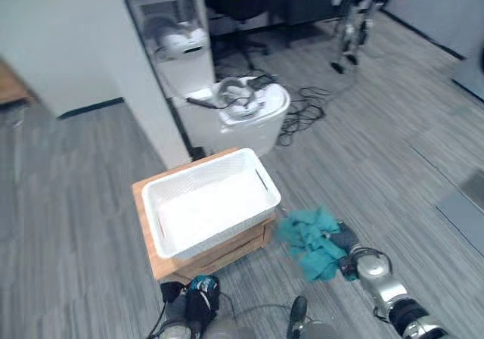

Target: Tidy up the quilt and then pick up the clothes from the bed and put them into the laundry hamper.

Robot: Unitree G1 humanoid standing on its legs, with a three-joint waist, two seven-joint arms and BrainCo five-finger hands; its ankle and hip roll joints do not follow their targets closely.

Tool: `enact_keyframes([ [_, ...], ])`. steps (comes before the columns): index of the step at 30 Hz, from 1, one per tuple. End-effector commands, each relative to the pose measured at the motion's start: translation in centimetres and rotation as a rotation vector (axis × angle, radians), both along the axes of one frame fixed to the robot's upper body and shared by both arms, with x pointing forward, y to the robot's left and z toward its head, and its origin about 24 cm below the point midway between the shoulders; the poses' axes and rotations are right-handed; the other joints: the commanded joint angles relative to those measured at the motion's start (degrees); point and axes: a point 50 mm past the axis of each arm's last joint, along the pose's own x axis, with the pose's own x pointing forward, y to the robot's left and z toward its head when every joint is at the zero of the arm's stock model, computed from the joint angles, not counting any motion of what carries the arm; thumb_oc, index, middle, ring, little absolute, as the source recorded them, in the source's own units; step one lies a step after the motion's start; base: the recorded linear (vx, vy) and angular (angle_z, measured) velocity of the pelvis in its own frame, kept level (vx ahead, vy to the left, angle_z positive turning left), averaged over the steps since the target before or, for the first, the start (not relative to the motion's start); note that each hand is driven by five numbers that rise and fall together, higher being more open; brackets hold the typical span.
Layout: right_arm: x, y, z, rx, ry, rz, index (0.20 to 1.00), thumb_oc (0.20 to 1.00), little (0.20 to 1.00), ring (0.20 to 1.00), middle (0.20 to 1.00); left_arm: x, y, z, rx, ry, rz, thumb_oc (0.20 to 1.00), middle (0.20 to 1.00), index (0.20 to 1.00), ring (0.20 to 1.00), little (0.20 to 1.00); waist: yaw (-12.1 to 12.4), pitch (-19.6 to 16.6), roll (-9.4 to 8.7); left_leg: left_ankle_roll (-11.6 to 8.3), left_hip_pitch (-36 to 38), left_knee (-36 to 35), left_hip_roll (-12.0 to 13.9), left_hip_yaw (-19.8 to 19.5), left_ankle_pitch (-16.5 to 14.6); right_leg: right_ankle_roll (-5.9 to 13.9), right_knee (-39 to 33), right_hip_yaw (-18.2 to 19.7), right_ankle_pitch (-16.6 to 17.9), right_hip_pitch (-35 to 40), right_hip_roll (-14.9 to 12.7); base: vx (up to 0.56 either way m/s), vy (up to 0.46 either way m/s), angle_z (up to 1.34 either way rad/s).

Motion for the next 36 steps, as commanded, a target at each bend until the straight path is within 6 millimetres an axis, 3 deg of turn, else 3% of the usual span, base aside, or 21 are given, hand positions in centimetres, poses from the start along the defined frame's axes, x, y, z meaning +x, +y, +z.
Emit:
enact_keyframes([
  [1,2.3,1.6,4.2,0.048,-0.215,0.038,0.2,0.2,0.2,0.2,0.2,2.1,0.0,1.0,-0.009,-0.092,-0.025,0.2,0.2,0.2,0.2,0.2,-0.7,1.6,1.76,0.85,-2.0,-4.8,1.7,5.8,3.0,7.78,3.6,-3.6,-11.6,7.7,-3.1,0.18,0.025,0.54],
  [2,2.2,1.6,4.1,0.048,-0.214,0.038,0.2,0.2,0.2,0.2,0.2,2.1,0.0,1.0,-0.009,-0.092,-0.025,0.2,0.2,0.2,0.2,0.2,-0.8,1.7,1.73,0.83,-1.8,-5.0,1.6,5.8,3.2,7.78,3.6,-3.7,-11.6,7.9,-3.1,0.25,0.103,0.48],
  [3,2.7,1.7,5.5,0.049,-0.277,0.04,0.2,0.2,0.2,0.2,0.2,1.6,0.2,0.9,-0.016,-0.087,-0.012,0.2,0.2,0.2,0.2,0.2,-0.8,0.9,1.99,0.99,-0.6,-9.5,2.6,8.2,4.6,7.7,5.0,-5.8,-12.8,8.6,-3.0,0.2,0.148,0.68],
  [6,3.2,1.6,7.0,0.049,-0.35,0.025,0.2,0.2,0.2,0.2,0.2,0.8,0.5,0.6,-0.012,-0.054,-0.016,0.2,0.2,0.2,0.2,0.2,-1.1,0.1,1.69,2.52,1.4,-12.3,0.8,6.4,4.4,8.14,11.9,-6.2,-13.1,7.9,-4.0,0.19,0.166,0.52],
  [8,3.6,1.9,9.8,0.044,-0.471,0.051,0.2,0.2,0.2,0.2,0.2,-0.2,1.1,0.4,0.014,-0.008,-0.05,0.2,0.2,0.2,0.2,0.2,-2.7,0.8,1.74,5.63,5.3,-14.2,-1.7,5.6,3.0,11.01,27.3,-3.6,-8.4,3.5,-7.7,0.21,0.272,0.28],
  [9,3.6,1.9,9.8,0.043,-0.47,0.051,0.2,0.2,0.2,0.2,0.2,-0.2,1.1,0.4,0.014,-0.008,-0.05,0.2,0.2,0.2,0.2,0.2,-2.6,0.8,1.65,5.75,5.4,-14.2,-1.9,5.7,2.9,11.17,27.5,-3.4,-8.5,3.3,-8.0,0.09,0.194,0.6],
  [10,4.1,2.0,11.8,0.052,-0.548,0.054,0.2,0.2,0.2,0.2,0.2,-0.6,1.2,0.3,0.027,0.009,-0.063,0.2,0.2,0.2,0.2,0.2,-3.8,1.6,2.92,6.32,6.7,-15.7,-0.8,5.2,4.0,11.02,34.5,1.2,-7.4,-2.7,-6.0,0.04,0.103,0.46],
  [11,4.1,2.0,11.8,0.051,-0.549,0.054,0.2,0.2,0.2,0.2,0.2,-0.6,1.2,0.3,0.027,0.008,-0.063,0.2,0.2,0.2,0.2,0.2,-3.7,1.5,3.05,6.28,6.6,-15.7,-0.7,5.3,4.1,10.93,34.3,1.2,-7.2,-2.9,-5.8,0.15,0.033,0.27],
  [12,4.4,1.9,14.1,0.05,-0.652,0.048,0.2,0.2,0.2,0.2,0.2,-1.6,-0.1,-0.3,0.04,0.025,-0.109,0.2,0.2,0.2,0.2,0.2,-3.4,2.5,2.53,5.52,7.4,-15.9,-0.6,2.0,4.2,9.6,28.9,4.0,-10.7,-4.2,-3.7,0.1,-0.067,0.14],
  [13,4.4,1.9,14.1,0.049,-0.652,0.047,0.2,0.2,0.2,0.2,0.2,-1.6,-0.1,-0.3,0.04,0.025,-0.109,0.2,0.2,0.2,0.2,0.2,-3.5,2.4,2.67,5.46,7.3,-15.9,-0.5,1.9,4.3,9.51,28.6,3.9,-10.6,-4.1,-3.5,0.21,-0.221,0.52],
  [14,4.2,1.5,16.2,0.014,-0.74,0.038,0.2,0.2,0.2,0.2,0.2,-1.3,-0.1,0.0,0.051,0.01,-0.153,0.2,0.2,0.2,0.2,0.2,-3.6,2.9,1.51,4.21,6.9,-15.2,-0.9,-1.4,4.0,8.41,15.1,6.7,-11.4,-3.1,-3.3,0.1,-0.161,0.74],
  [15,4.2,1.5,16.2,0.014,-0.74,0.038,0.2,0.2,0.2,0.2,0.2,-1.2,-0.1,0.0,0.051,0.01,-0.153,0.2,0.2,0.2,0.2,0.2,-3.7,2.9,1.57,4.19,6.8,-15.2,-0.8,-1.4,4.1,8.37,14.8,6.6,-11.2,-3.0,-3.2,0.16,-0.236,0.89],
  [16,4.1,0.7,17.2,-0.024,-0.78,0.025,0.2,0.2,0.2,0.2,0.2,-0.7,0.3,0.3,0.056,-0.006,-0.162,0.2,0.2,0.2,0.2,0.2,-3.8,2.4,0.31,4.21,6.6,-15.0,-1.3,-2.5,3.5,7.98,9.5,8.4,-11.1,-1.4,-3.0,0.12,-0.188,1.27],
  [17,4.5,1.2,18.6,-0.052,-0.833,0.031,0.2,0.2,0.2,0.2,0.2,-0.6,1.1,0.5,0.075,-0.01,-0.147,0.2,0.2,0.2,0.2,0.2,-2.6,2.7,-1.03,4.11,6.8,-14.2,-1.2,-3.1,2.8,8.77,9.7,8.1,-8.7,-1.4,-4.3,0.12,-0.188,1.29],
  [18,4.5,1.2,18.6,-0.051,-0.833,0.032,0.2,0.2,0.2,0.2,0.2,-0.6,1.1,0.5,0.075,-0.01,-0.147,0.2,0.2,0.2,0.2,0.2,-2.6,2.7,-1.03,4.09,6.8,-14.1,-1.2,-3.1,2.7,8.75,9.7,8.1,-8.7,-1.3,-4.2,0.11,-0.21,1.23],
  [19,4.9,1.9,20.3,-0.096,-0.893,0.035,0.2,0.2,0.2,0.2,0.2,-0.9,1.7,0.7,0.08,-0.014,-0.136,0.2,0.2,0.2,0.2,0.2,-1.5,2.7,-1.79,3.63,6.3,-12.7,-1.0,-3.5,2.4,8.65,8.4,6.5,-8.4,-0.8,-4.1,0.08,-0.145,0.49],
  [21,5.3,2.6,21.3,-0.133,-0.917,0.075,0.2,0.2,0.2,0.2,0.2,-1.4,2.0,0.7,0.073,-0.015,-0.126,0.2,0.2,0.2,0.2,0.2,-0.6,2.4,-2.29,3.19,6.4,-12.9,-0.7,-3.9,2.3,8.51,6.2,5.0,-7.7,0.4,-4.1,0.11,-0.158,0.06],
  [27,5.7,4.7,21.3,-0.114,-0.883,0.174,0.2,0.2,0.2,0.2,0.2,-2.3,2.1,0.6,0.058,0.006,-0.145,0.2,0.2,0.2,0.2,0.2,0.5,2.1,-2.7,2.21,7.0,-15.3,0.1,-4.5,4.0,8.22,2.7,3.2,-6.6,2.8,-3.4,0.09,-0.075,0.08],
  [30,6.3,5.2,20.0,-0.117,-0.813,0.192,0.2,0.2,0.2,0.2,0.2,-1.4,1.8,1.3,0.041,-0.06,-0.172,0.2,0.2,0.2,0.2,0.2,1.2,2.3,-2.39,1.81,7.1,-16.4,0.3,-5.0,4.6,8.08,2.2,2.3,-6.8,3.3,-3.2,0.06,-0.056,-0.03],
  [36,7.2,4.5,15.6,-0.13,-0.613,0.148,0.2,0.2,0.2,0.2,0.2,4.2,1.8,7.5,0.131,-0.434,-0.331,0.2,0.2,0.2,0.2,0.2,3.7,4.2,0.05,1.27,5.3,-17.3,-0.1,-6.8,5.8,8.1,1.0,-0.6,-6.8,3.5,-3.7,0.02,-0.044,0.1],
])
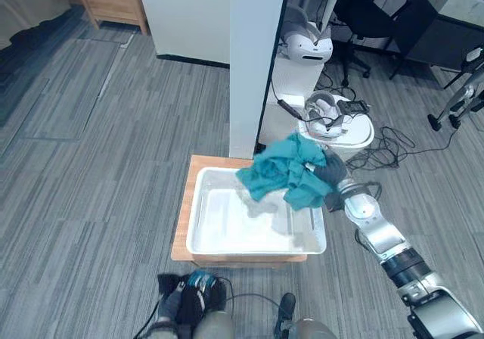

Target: Tidy up the quilt and then pick up the clothes from the bed and put them into the laundry hamper.

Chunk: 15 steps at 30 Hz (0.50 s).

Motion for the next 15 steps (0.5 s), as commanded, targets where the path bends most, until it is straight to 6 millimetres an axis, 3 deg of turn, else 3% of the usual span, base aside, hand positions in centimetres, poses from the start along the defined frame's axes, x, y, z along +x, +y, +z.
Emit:
enact_keyframes([
  [1,0.7,0.7,2.1,0.044,-0.086,0.031,0.2,0.2,0.2,0.2,0.2,3.8,0.9,4.8,0.089,-0.274,-0.1,0.2,0.2,0.2,0.2,0.2,2.3,-0.1,2.48,-0.8,0.2,1.0,2.5,-0.4,-6.3,2.85,0.8,-3.7,-7.0,1.8,-3.9,-0.01,-0.024,0.16],
  [2,0.7,0.7,2.1,0.044,-0.086,0.031,0.2,0.2,0.2,0.2,0.2,3.8,0.9,4.8,0.089,-0.274,-0.1,0.2,0.2,0.2,0.2,0.2,2.2,-0.1,2.47,-0.8,0.2,1.0,2.5,-0.4,-6.3,2.85,0.8,-3.7,-7.0,1.8,-3.9,0.0,-0.033,0.23],
  [3,0.5,0.6,0.6,0.013,-0.04,0.018,0.2,0.2,0.2,0.2,0.2,5.0,0.8,7.5,0.079,-0.4,-0.143,0.2,0.2,0.2,0.2,0.2,3.2,0.0,3.27,-0.98,-0.2,0.8,2.4,-1.1,-6.1,2.93,0.7,-4.6,-7.1,2.1,-4.1,0.01,-0.038,0.22],
  [6,0.1,0.6,-2.0,-0.077,0.054,0.013,0.2,0.2,0.2,0.2,0.2,5.7,0.5,11.1,0.065,-0.542,-0.229,0.2,0.2,0.2,0.2,0.2,4.3,-0.2,4.24,-1.09,-0.2,0.8,2.2,-2.1,-6.0,2.92,0.6,-5.5,-7.4,2.9,-4.2,0.02,-0.033,0.27],
  [7,0.1,0.5,-2.7,-0.145,0.084,0.009,0.457,0.457,0.457,0.457,0.457,5.7,0.6,12.2,0.071,-0.572,-0.259,0.2,0.2,0.2,0.2,0.2,4.6,-0.3,4.48,-1.11,-0.2,0.8,2.2,-2.3,-6.0,2.9,0.7,-5.8,-7.5,3.1,-4.2,0.02,-0.023,0.19],
  [8,0.2,0.5,-3.3,-0.21,0.105,0.008,1.0,1.0,1.0,1.0,1.0,5.6,0.6,13.2,0.086,-0.596,-0.298,0.2,0.2,0.2,0.2,0.2,4.8,-0.4,4.76,-1.18,-0.1,0.7,2.1,-2.6,-6.0,2.9,0.6,-6.0,-7.6,3.4,-4.3,0.02,-0.017,0.17],
  [11,0.4,0.2,-4.5,-0.332,0.151,-0.005,1.0,1.0,1.0,1.0,1.0,5.4,0.1,16.9,0.087,-0.71,-0.41,0.2,0.2,0.2,0.2,0.2,4.8,-1.0,5.65,-1.14,0.2,0.7,2.0,-2.9,-6.1,2.92,0.4,-5.9,-7.7,3.8,-4.3,0.01,0.009,0.2],
  [15,0.2,-0.3,-5.7,-0.471,0.148,-0.012,1.0,1.0,1.0,1.0,1.0,4.4,-2.0,21.2,-0.04,-0.861,-0.56,0.2,0.2,0.2,0.2,0.2,4.2,-1.8,6.23,-1.0,1.0,0.5,1.8,-2.8,-6.5,3.01,0.3,-5.1,-7.6,4.2,-4.4,0.0,0.005,0.02],
])
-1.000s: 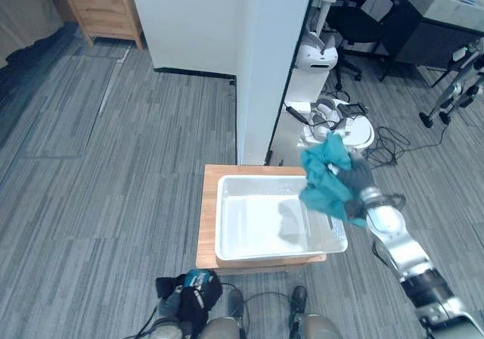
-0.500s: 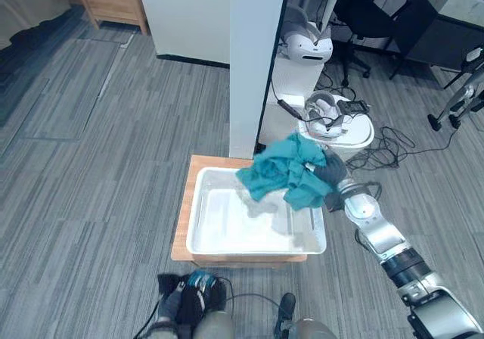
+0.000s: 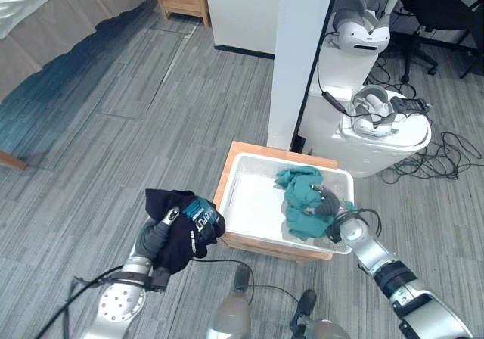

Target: Tidy up the quilt and then pick up the clothes from the bed and put them into the laundry hamper.

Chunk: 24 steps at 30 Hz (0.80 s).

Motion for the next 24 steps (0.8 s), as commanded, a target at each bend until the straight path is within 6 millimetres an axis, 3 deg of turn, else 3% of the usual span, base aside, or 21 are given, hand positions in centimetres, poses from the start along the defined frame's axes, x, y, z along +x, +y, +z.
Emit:
enact_keyframes([
  [1,1.7,0.5,1.6,-0.112,-0.103,0.038,1.0,1.0,1.0,1.0,1.0,0.2,-2.6,5.6,-0.126,-0.245,-0.22,0.2,0.2,0.2,0.2,0.2,-0.5,-3.1,-0.12,-0.62,3.2,0.2,1.6,2.1,-8.7,3.75,0.2,0.0,-7.9,3.5,-4.9,0.0,0.0,0.0],
  [2,1.6,0.5,1.6,-0.111,-0.102,0.038,1.0,1.0,1.0,1.0,1.0,0.1,-2.9,6.1,-0.13,-0.265,-0.24,0.2,0.2,0.2,0.2,0.2,-0.6,-3.3,-0.13,-0.59,3.4,0.2,1.6,2.1,-8.8,3.76,0.1,0.2,-7.9,3.5,-4.9,0.04,0.026,-0.03],
  [3,2.0,1.5,2.4,-0.108,-0.114,0.084,1.0,1.0,1.0,1.0,1.0,2.8,-1.1,6.9,-0.148,-0.262,-0.213,0.2,0.2,0.2,0.2,0.2,-2.1,-3.8,-0.33,-0.76,4.0,0.2,1.9,3.3,-9.0,3.83,0.1,0.9,-7.9,3.6,-4.9,0.0,0.0,0.0],
  [4,2.0,1.5,2.4,-0.108,-0.115,0.083,1.0,1.0,1.0,1.0,1.0,2.9,-1.1,6.9,-0.148,-0.263,-0.214,0.2,0.2,0.2,0.2,0.2,-2.1,-3.8,-0.33,-0.76,3.9,0.2,1.9,3.3,-9.0,3.83,0.1,1.0,-7.9,3.5,-4.9,0.11,0.077,-0.12],
  [5,1.3,2.7,2.1,-0.058,-0.083,0.105,1.0,1.0,1.0,1.0,1.0,5.1,-1.2,7.3,-0.104,-0.287,-0.146,0.2,0.2,0.2,0.2,0.2,-5.0,-5.1,-0.71,-0.68,5.3,-0.1,2.2,5.0,-9.6,3.72,0.1,2.3,-7.9,3.6,-4.9,0.13,0.056,-0.17],
  [8,0.2,2.6,2.4,-0.009,-0.095,0.116,1.0,1.0,1.0,1.0,1.0,7.9,-0.9,5.9,0.057,-0.263,0.002,0.2,0.2,0.2,0.2,0.2,-8.5,-6.1,-1.42,-0.63,6.4,-0.4,2.4,6.1,-10.1,3.51,0.2,3.8,-8.0,3.5,-4.6,0.1,0.027,-0.4],
  [9,0.2,2.3,2.4,-0.012,-0.095,0.111,1.0,1.0,1.0,1.0,1.0,8.1,-1.1,5.8,0.056,-0.266,-0.001,0.2,0.2,0.2,0.2,0.2,-8.3,-6.1,-1.21,-0.63,6.3,-0.4,2.4,6.0,-10.1,3.51,0.3,3.7,-8.0,3.4,-4.6,0.09,0.005,-0.44],
  [10,-0.9,2.2,2.1,-0.004,-0.087,0.143,1.0,1.0,1.0,1.0,1.0,10.2,-1.0,5.0,0.162,-0.246,0.08,0.2,0.2,0.2,0.2,0.2,-10.6,-6.6,-1.75,-0.66,6.7,-0.4,2.6,6.9,-10.4,3.59,0.3,4.4,-8.0,3.2,-4.4,0.06,0.002,-0.28],
  [11,-0.9,2.0,2.2,-0.006,-0.087,0.138,1.0,1.0,1.0,1.0,1.0,10.3,-1.2,5.0,0.161,-0.248,0.076,0.2,0.2,0.2,0.2,0.2,-10.3,-6.6,-1.59,-0.66,6.7,-0.4,2.6,6.9,-10.4,3.59,0.3,4.4,-8.0,3.2,-4.4,0.1,-0.005,-0.22],
  [12,-2.0,1.8,2.0,0.008,-0.073,0.17,1.0,1.0,1.0,1.0,1.0,12.3,-1.0,3.9,0.235,-0.205,0.162,0.2,0.2,0.2,0.2,0.2,-12.8,-7.1,-2.13,-0.69,7.0,-0.4,2.9,8.2,-10.8,3.8,0.3,5.5,-7.7,2.7,-4.1,0.05,-0.009,-0.28],
  [14,-2.3,1.7,2.0,0.01,-0.073,0.182,1.0,1.0,1.0,1.0,1.0,13.1,-1.2,3.6,0.256,-0.201,0.183,0.2,0.2,0.2,0.2,0.2,-13.4,-7.2,-2.15,-0.71,7.0,-0.4,3.0,8.7,-10.8,3.87,0.3,5.9,-7.6,2.4,-4.1,0.02,-0.007,-0.25],
  [16,-3.1,2.0,2.5,0.031,-0.087,0.243,1.0,1.0,1.0,1.0,1.0,14.8,-1.7,1.8,0.254,-0.122,0.235,0.2,0.2,0.2,0.2,0.2,-16.2,-6.8,-2.6,-0.86,6.3,-0.4,3.5,10.6,-10.5,4.11,0.4,7.9,-6.9,0.1,-3.7,-0.05,-0.009,-0.35],
  [17,-3.0,1.9,2.6,0.03,-0.087,0.242,1.0,1.0,1.0,1.0,1.0,14.9,-1.7,1.8,0.252,-0.124,0.235,0.2,0.2,0.2,0.2,0.2,-16.0,-6.8,-2.53,-0.86,6.2,-0.4,3.5,10.7,-10.5,4.1,0.4,8.0,-6.8,0.0,-3.7,-0.08,-0.004,-0.47],
  [18,-3.3,2.4,3.0,0.048,-0.103,0.269,1.0,1.0,1.0,1.0,1.0,15.2,-1.8,-0.2,0.242,-0.043,0.287,0.2,0.2,0.2,0.2,0.2,-17.6,-6.4,-2.68,-0.85,5.5,-0.4,3.8,12.1,-10.3,4.2,0.5,9.5,-6.4,-1.8,-3.5,-0.08,0.008,-0.6],
  [20,-3.3,2.5,3.2,0.048,-0.11,0.277,1.0,1.0,1.0,1.0,1.0,15.2,-1.7,-0.9,0.256,-0.011,0.308,0.2,0.2,0.2,0.2,0.2,-18.2,-6.1,-2.66,-0.84,5.2,-0.4,4.0,12.8,-10.2,4.22,0.4,10.0,-6.2,-2.6,-3.5,-0.08,0.015,-0.49],
  [21,-3.5,2.7,3.3,0.064,-0.109,0.288,1.0,1.0,1.0,1.0,1.0,15.1,-1.5,-2.5,0.3,0.074,0.336,0.2,0.2,0.2,0.2,0.2,-19.2,-5.6,-2.6,-0.76,4.6,-0.4,4.2,13.9,-10.0,4.24,0.4,11.1,-5.8,-4.2,-3.6,-0.06,0.026,-0.53],
  [22,-3.5,2.9,3.3,0.072,-0.114,0.293,1.0,1.0,1.0,1.0,1.0,14.9,-1.6,-3.3,0.299,0.113,0.344,0.335,0.335,0.335,0.335,0.335,-19.5,-5.3,-2.6,-0.75,4.4,-0.4,4.2,14.2,-10.0,4.27,0.3,11.4,-5.7,-4.6,-3.6,-0.06,0.026,-0.52],
  [23,-3.5,2.9,3.3,0.072,-0.114,0.293,1.0,1.0,1.0,1.0,1.0,15.0,-1.6,-3.3,0.298,0.113,0.344,0.583,0.583,0.583,0.583,0.583,-19.5,-5.3,-2.57,-0.75,4.3,-0.4,4.2,14.2,-10.0,4.27,0.3,11.4,-5.7,-4.7,-3.6,-0.03,0.013,-0.31],
  [24,-3.7,2.9,3.2,0.071,-0.116,0.296,1.0,1.0,1.0,1.0,1.0,14.8,-1.8,-3.9,0.279,0.141,0.348,1.0,1.0,1.0,1.0,1.0,-19.7,-5.0,-2.52,-0.77,4.1,-0.4,4.2,14.5,-9.9,4.28,0.3,11.7,-5.5,-5.0,-3.7,-0.02,0.003,-0.3],
])
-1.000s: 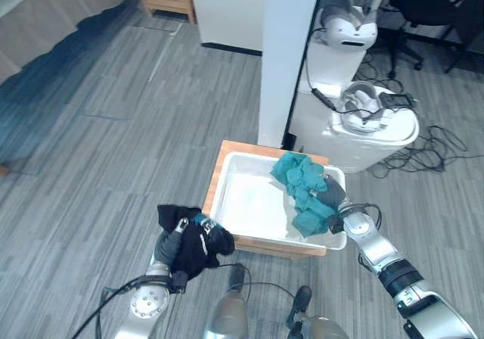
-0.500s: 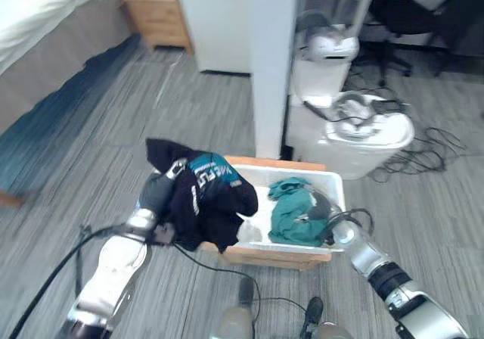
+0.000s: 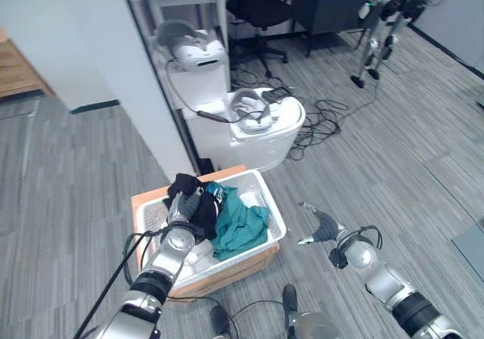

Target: Tidy up the quilt and then pick up the clothes from the bed and put them into the laundry hamper.

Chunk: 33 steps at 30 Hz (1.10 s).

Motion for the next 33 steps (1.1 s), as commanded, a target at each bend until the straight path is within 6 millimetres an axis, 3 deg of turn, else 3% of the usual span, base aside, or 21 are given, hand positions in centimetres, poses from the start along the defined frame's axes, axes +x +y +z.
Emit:
enact_keyframes([
  [1,1.3,1.4,3.2,0.084,-0.15,0.073,1.0,1.0,1.0,1.0,1.0,3.7,-0.5,4.7,0.048,-0.169,-0.03,1.0,1.0,1.0,1.0,1.0,1.3,3.8,-0.06,-1.1,3.4,0.1,2.0,0.0,-8.8,4.88,0.3,-1.0,-8.1,2.7,-5.0,-0.02,0.003,-0.2],
  [7,0.6,0.8,2.2,0.082,-0.129,0.044,1.0,1.0,1.0,1.0,1.0,2.8,-0.9,4.9,-0.051,-0.22,-0.045,1.0,1.0,1.0,1.0,1.0,1.4,3.6,0.7,-1.2,4.3,0.1,1.9,-0.2,-8.9,4.78,0.1,-1.3,-8.4,4.0,-5.5,0.01,0.005,0.0],
  [12,-0.1,-0.8,0.7,0.087,-0.08,-0.042,1.0,1.0,1.0,1.0,1.0,1.4,0.2,7.5,-0.163,-0.378,-0.061,1.0,1.0,1.0,1.0,1.0,2.6,2.8,1.38,-1.23,5.5,0.1,1.8,-1.4,-9.2,4.62,0.1,-2.3,-8.9,6.4,-5.6,0.03,0.003,0.08],
  [15,-0.8,-1.7,-0.4,0.149,-0.012,-0.102,1.0,1.0,1.0,1.0,1.0,0.2,1.9,10.0,-0.192,-0.485,-0.09,1.0,1.0,1.0,1.0,1.0,3.7,2.1,1.92,-1.32,6.0,0.1,1.6,-2.5,-9.2,4.6,0.1,-3.1,-9.2,7.8,-5.5,0.02,-0.001,0.2],
  [16,-1.2,-2.5,-1.5,0.169,0.022,-0.161,1.0,1.0,1.0,1.0,1.0,-0.9,3.6,11.3,-0.207,-0.543,-0.053,1.0,1.0,1.0,1.0,1.0,4.8,1.4,2.3,-1.4,6.1,0.1,1.5,-3.4,-9.1,4.54,0.1,-3.7,-9.2,8.5,-5.5,0.03,-0.007,0.2],
  [19,-1.2,-3.0,-2.1,0.159,0.033,-0.206,1.0,1.0,1.0,1.0,1.0,-2.1,4.7,10.7,-0.273,-0.551,0.003,1.0,1.0,1.0,1.0,1.0,5.6,0.8,2.51,-1.43,6.1,0.1,1.4,-4.2,-9.0,4.49,0.1,-4.3,-9.3,9.0,-5.5,0.01,-0.001,0.24],
  [22,-1.5,-4.5,-3.4,0.164,0.071,-0.318,1.0,1.0,1.0,1.0,1.0,-5.9,6.5,7.2,-0.497,-0.5,0.181,1.0,1.0,1.0,1.0,1.0,7.3,-0.1,2.87,-1.43,6.4,0.1,1.2,-5.3,-8.8,4.44,0.1,-5.2,-9.5,10.0,-5.6,0.0,0.015,0.2],
  [25,-1.8,-5.6,-4.4,0.164,0.097,-0.413,1.0,1.0,1.0,1.0,1.0,-9.6,6.1,2.2,-0.609,-0.323,0.312,1.0,1.0,1.0,1.0,1.0,8.5,-0.4,3.18,-1.27,6.5,0.1,1.0,-5.8,-8.7,4.42,0.1,-5.7,-9.5,10.5,-5.8,-0.01,0.025,0.09],
  [26,-1.8,-5.7,-4.5,0.163,0.097,-0.413,1.0,1.0,1.0,1.0,1.0,-9.6,6.1,2.2,-0.609,-0.322,0.312,1.0,1.0,1.0,1.0,1.0,8.4,-0.4,3.21,-1.28,6.5,0.1,1.0,-5.8,-8.7,4.43,0.1,-5.7,-9.5,10.5,-5.8,-0.01,0.054,0.15],
  [27,-1.9,-6.2,-4.9,0.165,0.11,-0.456,1.0,1.0,1.0,1.0,1.0,-12.5,4.6,-2.0,-0.745,-0.162,0.421,1.0,1.0,1.0,1.0,1.0,8.8,-0.2,3.39,-1.16,6.8,0.1,0.9,-6.0,-8.8,4.44,0.1,-5.7,-9.5,10.8,-5.8,-0.01,0.039,0.18],
  [28,-1.9,-6.2,-4.9,0.165,0.11,-0.456,1.0,1.0,1.0,1.0,1.0,-12.5,4.6,-2.0,-0.745,-0.163,0.421,1.0,1.0,1.0,1.0,1.0,8.8,-0.3,3.38,-1.14,6.6,0.1,0.9,-6.0,-8.7,4.43,0.1,-5.7,-9.5,10.6,-5.8,-0.02,0.064,0.13],
  [29,-2.1,-6.6,-5.6,0.191,0.135,-0.514,1.0,1.0,1.0,1.0,1.0,-14.9,3.4,-5.7,-0.851,-0.033,0.584,1.0,1.0,1.0,1.0,1.0,9.1,-0.4,3.3,-1.03,6.5,0.1,0.7,-6.4,-8.7,4.4,0.1,-5.7,-9.5,10.6,-5.7,-0.02,0.039,0.07],
  [30,-2.4,-6.7,-6.3,0.186,0.162,-0.541,1.0,1.0,1.0,1.0,1.0,-16.4,2.7,-7.8,-0.849,0.074,0.638,1.0,1.0,1.0,1.0,1.0,9.2,-0.2,3.31,-1.04,6.8,0.1,0.8,-6.5,-8.8,4.42,0.1,-5.7,-9.6,10.9,-5.7,-0.02,0.039,0.07],
  [31,-2.4,-6.7,-6.3,0.186,0.161,-0.541,1.0,1.0,1.0,1.0,1.0,-16.4,2.7,-7.8,-0.85,0.074,0.638,1.0,1.0,1.0,1.0,1.0,9.2,-0.3,3.3,-1.02,6.7,0.1,0.7,-6.5,-8.8,4.42,0.1,-5.7,-9.6,10.7,-5.8,-0.02,0.032,0.1],
  [32,-3.0,-6.8,-7.4,0.192,0.202,-0.593,1.0,1.0,1.0,1.0,1.0,-18.5,1.4,-10.3,-0.889,0.207,0.716,1.0,1.0,1.0,1.0,1.0,9.2,-0.3,3.13,-1.01,6.8,0.1,0.7,-6.5,-8.8,4.4,0.1,-5.6,-9.7,10.8,-5.6,-0.02,0.018,0.1],
  [33,-3.0,-6.8,-7.4,0.192,0.202,-0.593,1.0,1.0,1.0,1.0,1.0,-18.5,1.4,-10.3,-0.889,0.207,0.716,1.0,1.0,1.0,1.0,1.0,9.2,-0.3,3.13,-1.01,6.8,0.1,0.7,-6.5,-8.8,4.4,0.1,-5.6,-9.7,10.8,-5.6,-0.03,0.035,0.08],
])
